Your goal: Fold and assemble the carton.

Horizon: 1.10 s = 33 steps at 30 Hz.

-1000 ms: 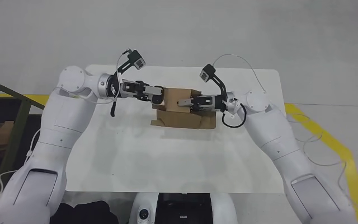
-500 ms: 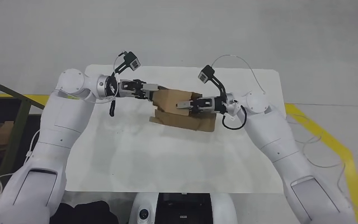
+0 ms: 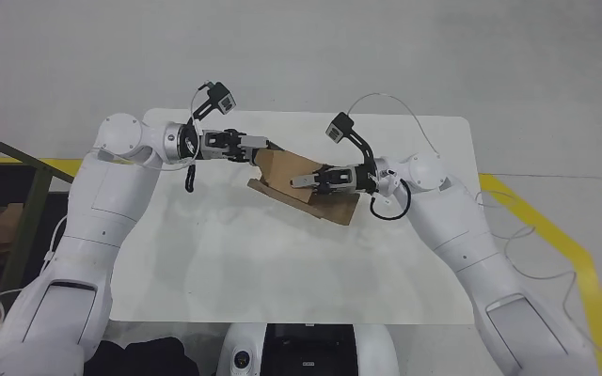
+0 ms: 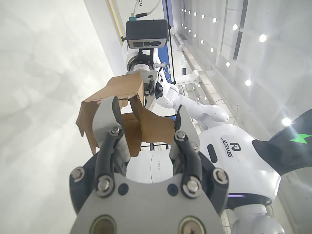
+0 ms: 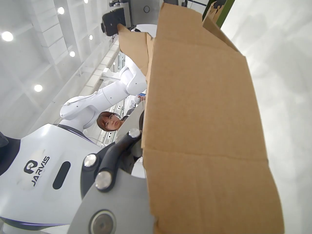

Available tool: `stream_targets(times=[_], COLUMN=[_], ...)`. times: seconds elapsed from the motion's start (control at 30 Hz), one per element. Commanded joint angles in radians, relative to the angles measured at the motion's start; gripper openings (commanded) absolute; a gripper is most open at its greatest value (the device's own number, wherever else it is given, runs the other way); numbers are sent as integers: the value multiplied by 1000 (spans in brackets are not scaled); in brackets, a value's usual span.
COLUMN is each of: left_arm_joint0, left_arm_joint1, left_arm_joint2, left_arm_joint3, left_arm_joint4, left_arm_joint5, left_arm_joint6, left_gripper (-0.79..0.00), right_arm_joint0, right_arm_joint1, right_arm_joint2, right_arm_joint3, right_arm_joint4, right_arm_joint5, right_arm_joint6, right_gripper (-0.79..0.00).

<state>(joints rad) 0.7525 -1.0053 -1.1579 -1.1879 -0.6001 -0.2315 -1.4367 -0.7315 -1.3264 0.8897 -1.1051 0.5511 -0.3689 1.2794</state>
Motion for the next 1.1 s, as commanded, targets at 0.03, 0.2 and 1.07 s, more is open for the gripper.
stream_targets(times=[0.03,0.2,1.07], left_arm_joint0=[1,5,-4], left_arm_joint1=[0,0,-8], left_arm_joint2=[0,-7,-17], left_arm_joint3=[-3,-7,-22], left_arm_joint4=[-3,-14,-108], left_arm_joint5=[-4,-6,-17], left_arm_joint6=[5,7,-9], left_gripper=[-265,0,0], right_arm_joint0=[3,6,17], right_arm_joint1=[-2,-5,-21], right_arm_joint2=[-3,-4,-23], right_arm_joint3=[4,13,26], right_arm_joint4=[1,4,9], right_arm_joint5=[-2,-4,-7], right_arm_joint6=[3,2,28], right_gripper=[-785,-785,-785])
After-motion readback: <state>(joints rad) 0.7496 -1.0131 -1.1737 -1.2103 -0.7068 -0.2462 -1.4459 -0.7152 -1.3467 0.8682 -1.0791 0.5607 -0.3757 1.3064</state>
